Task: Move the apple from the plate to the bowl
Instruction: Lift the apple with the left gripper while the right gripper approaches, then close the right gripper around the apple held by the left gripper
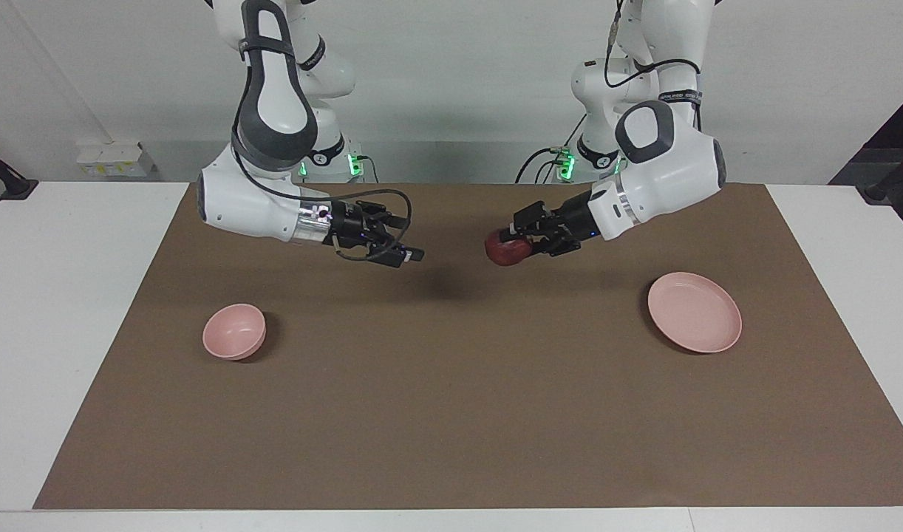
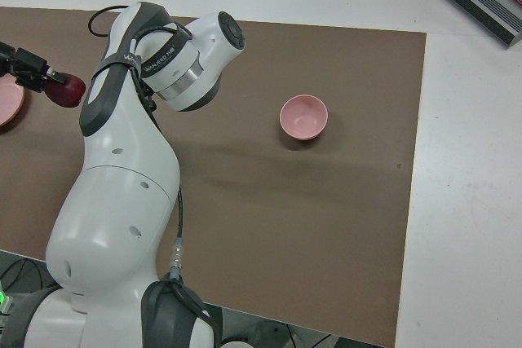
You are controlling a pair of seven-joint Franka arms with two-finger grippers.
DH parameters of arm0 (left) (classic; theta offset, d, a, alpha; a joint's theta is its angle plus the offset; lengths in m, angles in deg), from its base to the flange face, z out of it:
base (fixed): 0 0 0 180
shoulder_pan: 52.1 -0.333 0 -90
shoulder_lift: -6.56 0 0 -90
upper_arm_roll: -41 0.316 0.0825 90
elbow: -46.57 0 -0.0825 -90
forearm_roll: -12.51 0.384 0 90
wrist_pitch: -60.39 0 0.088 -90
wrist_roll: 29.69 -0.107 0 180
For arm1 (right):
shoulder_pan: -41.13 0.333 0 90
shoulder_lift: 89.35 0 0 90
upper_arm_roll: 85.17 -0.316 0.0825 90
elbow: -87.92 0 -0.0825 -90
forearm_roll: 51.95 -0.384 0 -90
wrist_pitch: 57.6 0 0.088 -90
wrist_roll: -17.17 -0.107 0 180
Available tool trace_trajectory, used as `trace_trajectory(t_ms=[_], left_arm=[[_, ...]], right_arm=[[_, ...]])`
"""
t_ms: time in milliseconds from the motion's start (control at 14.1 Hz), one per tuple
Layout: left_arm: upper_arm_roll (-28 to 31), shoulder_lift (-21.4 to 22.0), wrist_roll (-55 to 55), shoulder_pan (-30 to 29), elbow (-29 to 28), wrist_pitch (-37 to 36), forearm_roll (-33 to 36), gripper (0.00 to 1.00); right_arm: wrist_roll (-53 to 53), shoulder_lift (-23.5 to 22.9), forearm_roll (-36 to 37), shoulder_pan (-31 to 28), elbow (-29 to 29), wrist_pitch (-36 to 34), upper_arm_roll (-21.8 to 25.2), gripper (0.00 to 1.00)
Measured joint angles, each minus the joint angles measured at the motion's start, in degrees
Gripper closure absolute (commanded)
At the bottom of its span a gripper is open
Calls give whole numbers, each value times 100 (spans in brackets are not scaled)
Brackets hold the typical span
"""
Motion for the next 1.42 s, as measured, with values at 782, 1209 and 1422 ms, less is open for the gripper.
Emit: trace_trajectory(t_ms=[782, 1209, 1422], left_arm=[[-59, 0, 435, 496, -4, 999, -116, 100], [-40, -1, 502, 499, -4, 1036, -119, 100], [-31, -1, 513, 499, -4, 1052, -119, 100]], right_arm=[[-257, -133, -701, 713, 97, 1072, -3, 0], [-392, -132, -934, 890, 110, 1333, -3, 0], [-545, -132, -986, 1098, 114, 1608, -5, 0]])
